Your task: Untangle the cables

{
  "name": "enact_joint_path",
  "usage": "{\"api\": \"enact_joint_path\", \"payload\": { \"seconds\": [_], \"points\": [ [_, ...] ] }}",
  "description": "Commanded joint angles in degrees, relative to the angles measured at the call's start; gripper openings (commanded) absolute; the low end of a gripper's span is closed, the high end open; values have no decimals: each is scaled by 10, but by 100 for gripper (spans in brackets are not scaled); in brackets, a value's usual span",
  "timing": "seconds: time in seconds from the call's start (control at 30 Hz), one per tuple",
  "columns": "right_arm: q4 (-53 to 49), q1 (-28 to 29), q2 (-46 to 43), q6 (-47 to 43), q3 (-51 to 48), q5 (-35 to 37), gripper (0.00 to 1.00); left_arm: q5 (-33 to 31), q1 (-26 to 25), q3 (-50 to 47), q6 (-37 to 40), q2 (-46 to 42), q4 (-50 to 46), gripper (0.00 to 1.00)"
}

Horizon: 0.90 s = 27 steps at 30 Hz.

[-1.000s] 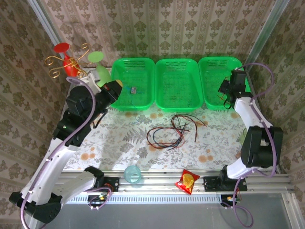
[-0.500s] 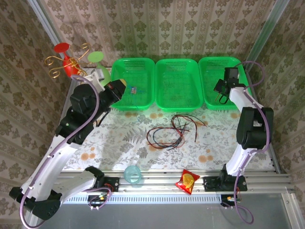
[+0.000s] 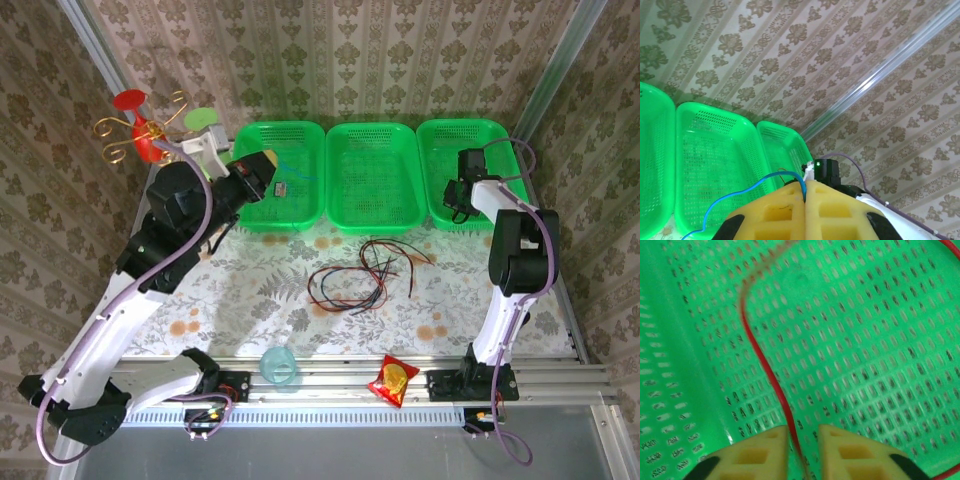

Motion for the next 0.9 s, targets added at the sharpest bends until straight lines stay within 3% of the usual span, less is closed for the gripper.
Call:
{"api": "enact_joint_path", "payload": {
  "seconds": [0.0, 0.13, 0.33, 0.63, 0.87],
  "points": [
    [-27, 1, -23, -11, 11, -7, 44, -17, -18, 41, 37, 11, 2, 0],
    [-36, -3, -73, -18, 11, -3, 63, -25, -37, 73, 55, 38, 11, 0],
    [-42, -9, -154, -17, -6, -10, 77, -20, -44, 163, 90, 102, 5, 0],
    [-42, -9, -285, 9, -96, -69, 80, 6, -43, 361, 147, 252, -6, 0],
    [-37, -9, -398, 18, -196, -91, 82, 41, -25, 594, 152, 413, -52, 0]
  ]
}}
